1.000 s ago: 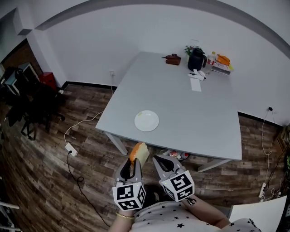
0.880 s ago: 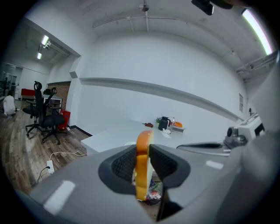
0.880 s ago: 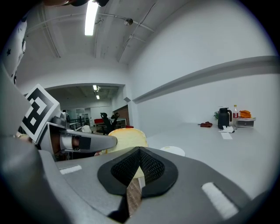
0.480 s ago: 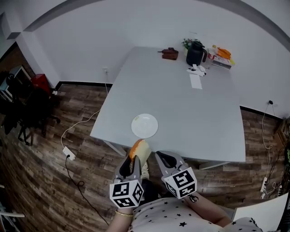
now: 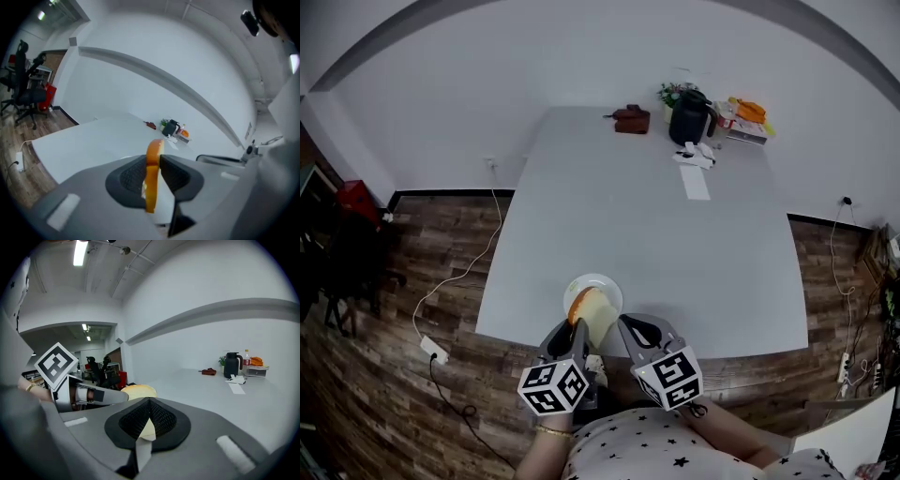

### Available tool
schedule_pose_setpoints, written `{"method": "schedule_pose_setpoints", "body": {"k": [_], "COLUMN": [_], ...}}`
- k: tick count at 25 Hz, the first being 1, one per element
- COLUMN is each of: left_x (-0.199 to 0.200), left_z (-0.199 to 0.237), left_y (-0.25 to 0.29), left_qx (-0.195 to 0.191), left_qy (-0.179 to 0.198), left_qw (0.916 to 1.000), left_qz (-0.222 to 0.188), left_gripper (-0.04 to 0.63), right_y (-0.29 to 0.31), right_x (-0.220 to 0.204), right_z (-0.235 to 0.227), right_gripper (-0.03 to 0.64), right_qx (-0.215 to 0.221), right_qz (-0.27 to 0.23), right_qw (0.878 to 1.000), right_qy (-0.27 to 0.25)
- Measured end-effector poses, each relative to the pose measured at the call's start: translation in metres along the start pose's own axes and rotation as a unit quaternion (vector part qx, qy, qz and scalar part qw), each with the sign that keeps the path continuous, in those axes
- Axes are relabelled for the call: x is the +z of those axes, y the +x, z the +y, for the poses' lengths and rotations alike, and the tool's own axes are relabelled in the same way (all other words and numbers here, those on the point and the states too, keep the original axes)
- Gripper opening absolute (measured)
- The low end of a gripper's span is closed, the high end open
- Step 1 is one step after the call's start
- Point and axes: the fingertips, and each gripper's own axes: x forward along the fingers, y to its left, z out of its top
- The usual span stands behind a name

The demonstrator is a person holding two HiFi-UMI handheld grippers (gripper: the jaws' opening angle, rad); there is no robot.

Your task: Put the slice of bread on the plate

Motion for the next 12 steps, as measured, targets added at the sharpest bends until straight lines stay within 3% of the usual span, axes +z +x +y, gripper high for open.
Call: {"method": "schedule_pose_setpoints", "body": {"k": [7, 12], "left_x": [-0.006, -0.005], "left_z": [0.019, 0.039], "left_y": [0.053, 0.07], "left_qx": [-0.019, -0.007], "left_qy": [-0.023, -0.028], "left_qw": [0.9986, 0.9977], "left_qz": [0.044, 0.062], "left_gripper": [0.095, 0.098], "right_y": [0.029, 0.049], "right_x": [0.001, 0.003], "right_z": [-0.025, -0.031], "right_gripper": [-0.002, -0.002], "right_qx": [-0.021, -0.022], "right_qz": [0.028, 0.038], "right_qw": [0.999, 0.999], "right_qy": [0.013, 0.02]}}
